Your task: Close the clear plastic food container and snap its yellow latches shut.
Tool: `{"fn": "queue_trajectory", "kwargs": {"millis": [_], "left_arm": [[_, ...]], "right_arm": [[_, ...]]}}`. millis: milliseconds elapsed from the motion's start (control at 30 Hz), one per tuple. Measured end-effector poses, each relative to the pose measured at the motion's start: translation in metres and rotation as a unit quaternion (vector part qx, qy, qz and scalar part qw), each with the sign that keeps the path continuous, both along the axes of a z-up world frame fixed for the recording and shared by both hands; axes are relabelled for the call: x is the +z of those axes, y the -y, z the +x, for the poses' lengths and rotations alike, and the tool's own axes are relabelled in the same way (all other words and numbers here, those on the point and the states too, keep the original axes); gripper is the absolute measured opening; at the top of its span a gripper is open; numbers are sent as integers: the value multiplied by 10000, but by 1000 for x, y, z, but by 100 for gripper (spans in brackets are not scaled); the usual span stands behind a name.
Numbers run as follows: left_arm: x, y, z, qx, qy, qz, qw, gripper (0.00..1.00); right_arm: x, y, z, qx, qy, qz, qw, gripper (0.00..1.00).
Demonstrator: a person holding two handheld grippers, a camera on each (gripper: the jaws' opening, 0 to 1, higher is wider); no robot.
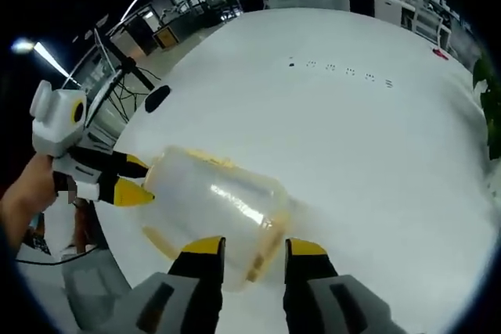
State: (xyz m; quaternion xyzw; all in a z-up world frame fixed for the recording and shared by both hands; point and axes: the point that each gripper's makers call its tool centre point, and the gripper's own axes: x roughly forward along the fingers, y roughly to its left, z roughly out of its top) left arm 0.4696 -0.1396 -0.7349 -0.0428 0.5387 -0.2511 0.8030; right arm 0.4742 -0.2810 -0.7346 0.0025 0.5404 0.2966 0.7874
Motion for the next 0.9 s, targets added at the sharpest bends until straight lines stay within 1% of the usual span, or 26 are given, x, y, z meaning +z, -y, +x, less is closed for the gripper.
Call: {"fn": "queue_trajectory", "kwargs": {"millis": [267, 367, 433, 500, 700, 800, 833, 900], "left_arm": [[-1, 0, 0, 18, 9, -121, 9999, 30], [0, 1, -1, -29, 45, -137, 9999, 29], [-1, 1, -1, -39, 67, -178, 9998, 29], [-1, 1, -1, -46, 82, -200, 9998, 29], [-1, 2, -1, -94, 114, -204, 9997, 28], [-1, 2, 0, -183, 124, -208, 9995, 27], [-1, 2, 0, -191, 118, -223, 9995, 27], [-1, 2, 0, -188, 114, -249, 9994, 27]], "right_arm": [[-1, 1, 0, -61, 16, 128, 9999, 27], [-2, 1, 0, -24, 34, 142, 9999, 27], [-1, 0, 0, -52, 10, 180, 9998, 27], [-1, 0, -1, -170, -2, 235, 9996, 26], [-1, -1, -1, -118, 49, 230, 9997, 25], [-1, -1, -1, -102, 63, 239, 9996, 24], [-1, -3, -2, -34, 103, 177, 9998, 24], [-1, -2, -2, -115, 84, 206, 9997, 24]]}}
